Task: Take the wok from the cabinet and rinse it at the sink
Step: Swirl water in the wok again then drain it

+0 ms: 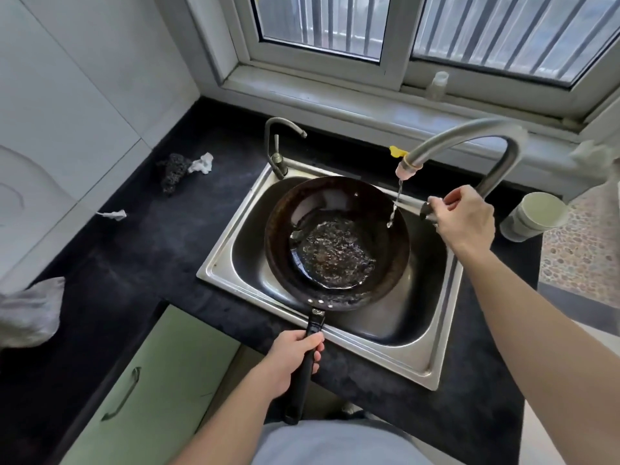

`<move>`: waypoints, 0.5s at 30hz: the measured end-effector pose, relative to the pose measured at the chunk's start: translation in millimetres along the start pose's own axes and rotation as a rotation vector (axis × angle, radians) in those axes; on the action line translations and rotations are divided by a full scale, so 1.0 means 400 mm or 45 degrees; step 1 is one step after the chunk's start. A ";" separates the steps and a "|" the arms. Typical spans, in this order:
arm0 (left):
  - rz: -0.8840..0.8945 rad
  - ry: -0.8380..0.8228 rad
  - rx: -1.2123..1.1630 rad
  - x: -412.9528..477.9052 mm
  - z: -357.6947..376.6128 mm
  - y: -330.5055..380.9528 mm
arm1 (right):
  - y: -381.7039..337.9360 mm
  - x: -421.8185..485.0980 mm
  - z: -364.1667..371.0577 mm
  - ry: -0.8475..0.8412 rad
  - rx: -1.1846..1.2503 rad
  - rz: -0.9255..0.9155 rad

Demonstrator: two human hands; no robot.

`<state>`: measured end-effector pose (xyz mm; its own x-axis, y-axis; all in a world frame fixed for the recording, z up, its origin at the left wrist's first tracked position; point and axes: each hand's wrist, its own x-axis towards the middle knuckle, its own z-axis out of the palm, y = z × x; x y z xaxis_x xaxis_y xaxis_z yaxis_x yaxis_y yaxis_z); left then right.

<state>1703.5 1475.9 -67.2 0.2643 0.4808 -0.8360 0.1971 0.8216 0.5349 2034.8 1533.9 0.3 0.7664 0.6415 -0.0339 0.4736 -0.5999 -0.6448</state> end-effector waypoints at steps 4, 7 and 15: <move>-0.049 -0.046 -0.002 0.006 -0.011 0.009 | -0.001 -0.055 -0.002 -0.075 0.042 0.045; -0.087 -0.107 -0.008 0.010 -0.019 0.019 | -0.006 -0.174 -0.006 -0.191 -0.015 0.080; -0.146 -0.271 0.091 0.049 -0.050 0.032 | 0.009 -0.623 0.117 -0.797 -0.021 0.420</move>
<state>1692.5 1502.0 -79.1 0.4279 0.3044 -0.8510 0.3016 0.8395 0.4520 1825.2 1394.2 -29.2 0.4800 0.5764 -0.6614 0.2700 -0.8143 -0.5138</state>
